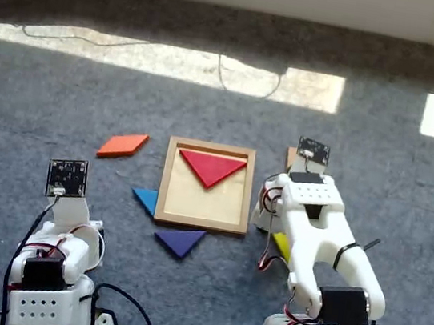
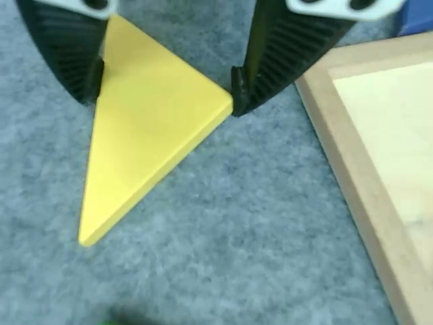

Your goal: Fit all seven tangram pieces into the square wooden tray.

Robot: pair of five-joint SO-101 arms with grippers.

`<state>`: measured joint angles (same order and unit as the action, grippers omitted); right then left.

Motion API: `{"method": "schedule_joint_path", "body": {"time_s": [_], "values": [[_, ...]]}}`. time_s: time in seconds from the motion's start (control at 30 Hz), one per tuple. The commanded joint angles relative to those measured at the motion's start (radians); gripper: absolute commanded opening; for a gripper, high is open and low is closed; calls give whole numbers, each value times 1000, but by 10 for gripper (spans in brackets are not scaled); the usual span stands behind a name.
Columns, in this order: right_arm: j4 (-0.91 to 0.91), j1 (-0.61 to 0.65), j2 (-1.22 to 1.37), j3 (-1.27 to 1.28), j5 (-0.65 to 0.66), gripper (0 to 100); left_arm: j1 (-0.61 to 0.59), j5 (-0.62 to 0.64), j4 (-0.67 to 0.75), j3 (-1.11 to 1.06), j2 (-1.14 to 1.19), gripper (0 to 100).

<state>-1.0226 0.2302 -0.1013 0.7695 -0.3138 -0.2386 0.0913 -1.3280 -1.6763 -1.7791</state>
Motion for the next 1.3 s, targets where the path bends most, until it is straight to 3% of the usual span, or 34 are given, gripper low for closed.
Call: {"method": "schedule_joint_path", "body": {"time_s": [0.0, 0.37, 0.47, 0.6, 0.77, 1.27], "values": [[-68, 18, -81, -65, 12, 266, -10, -5, -8, -21, -39, 6], [-151, 117, -337, -137, 103, 266, -10, -5, -8, -21, -39, 6], [-148, 97, -300, -139, 98, 270, -10, -5, -8, -21, -39, 6], [-111, 39, -197, -143, 0, 279, -10, -5, -8, -21, -39, 6], [-85, 24, -44, -145, 3, 351, -10, -5, -8, -21, -39, 6], [-24, -47, 91, -145, 3, 351, -10, -5, -8, -21, -39, 6]]}}
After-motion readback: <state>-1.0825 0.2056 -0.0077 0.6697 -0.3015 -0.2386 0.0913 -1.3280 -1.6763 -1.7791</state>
